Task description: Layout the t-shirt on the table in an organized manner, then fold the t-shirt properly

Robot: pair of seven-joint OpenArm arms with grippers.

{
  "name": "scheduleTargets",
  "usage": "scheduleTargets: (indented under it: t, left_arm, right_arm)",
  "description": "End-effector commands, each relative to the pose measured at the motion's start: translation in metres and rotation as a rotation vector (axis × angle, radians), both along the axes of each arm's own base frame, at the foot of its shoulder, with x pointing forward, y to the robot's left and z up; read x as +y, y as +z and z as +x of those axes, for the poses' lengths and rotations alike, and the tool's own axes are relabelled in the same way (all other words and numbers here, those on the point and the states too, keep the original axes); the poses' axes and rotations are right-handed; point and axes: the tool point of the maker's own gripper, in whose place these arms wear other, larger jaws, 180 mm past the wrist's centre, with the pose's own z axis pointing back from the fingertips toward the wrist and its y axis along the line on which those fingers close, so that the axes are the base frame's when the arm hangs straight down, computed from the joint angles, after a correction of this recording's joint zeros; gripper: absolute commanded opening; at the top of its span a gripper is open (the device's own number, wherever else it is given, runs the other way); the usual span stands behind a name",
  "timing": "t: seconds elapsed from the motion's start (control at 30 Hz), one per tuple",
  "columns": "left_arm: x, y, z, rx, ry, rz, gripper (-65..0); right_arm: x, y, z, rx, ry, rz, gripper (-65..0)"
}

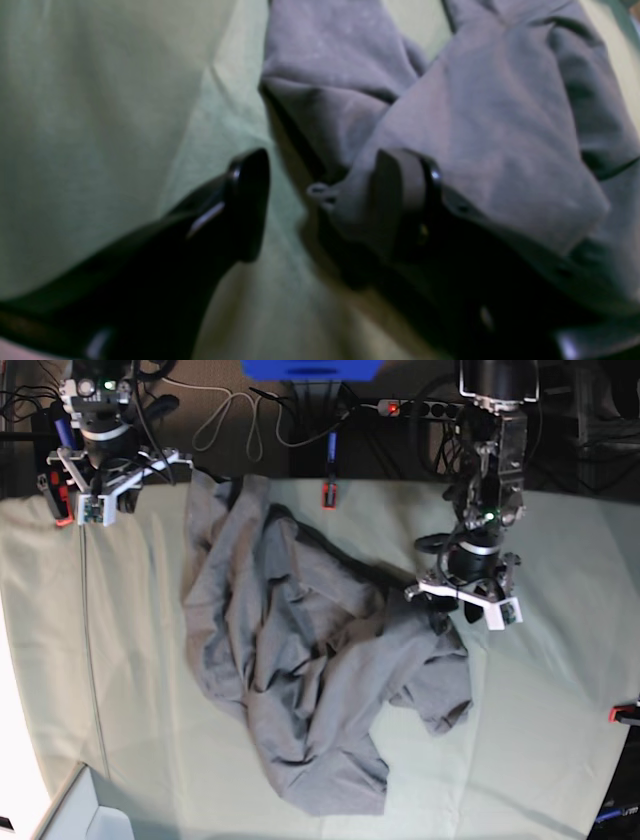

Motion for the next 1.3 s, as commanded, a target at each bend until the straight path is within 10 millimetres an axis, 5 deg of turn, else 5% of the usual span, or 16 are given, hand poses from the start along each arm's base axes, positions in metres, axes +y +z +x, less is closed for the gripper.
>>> scheduleTargets:
  t: [0.0,0.1,0.33,0.5,0.77,1.1,1.27]
  left_arm:
    - [-0.001,0.015,0.010,-0.056,-0.002,0.000,-32.5]
    - [-0.011,0.020,0.019,-0.074,-0.024,-0.004,-36.2]
    - [-0.019,0.014,0.027,-0.058,-0.047,-0.009,-65.0]
    - [-0.020,0.020,0.028,-0.074,-0.049,-0.010,-64.7]
    - [-0.007,0.109,0.047,-0.277,-0.057,-0.066,-64.7]
    - [-0.021,0.238,0.113,-0.482,-0.157,-0.047,-64.7]
    - [-0.030,0.270,0.141,-0.523,-0.183,-0.049,-64.7]
  right_arm:
    - [-0.001,0.008,0.004,-0.032,0.008,-0.011,-65.0]
    - [-0.001,0.008,0.004,-0.032,0.008,-0.011,-65.0]
    - [-0.001,0.009,0.006,-0.039,0.008,-0.011,-65.0]
    - [-0.001,0.009,0.007,-0.040,0.008,-0.013,-65.0]
    - [0.000,0.015,0.021,-0.078,0.012,-0.012,-65.0]
    - [-0.001,0.015,0.019,-0.074,0.009,-0.012,-65.0]
    - [-0.002,0.011,0.011,-0.052,0.007,-0.014,-65.0]
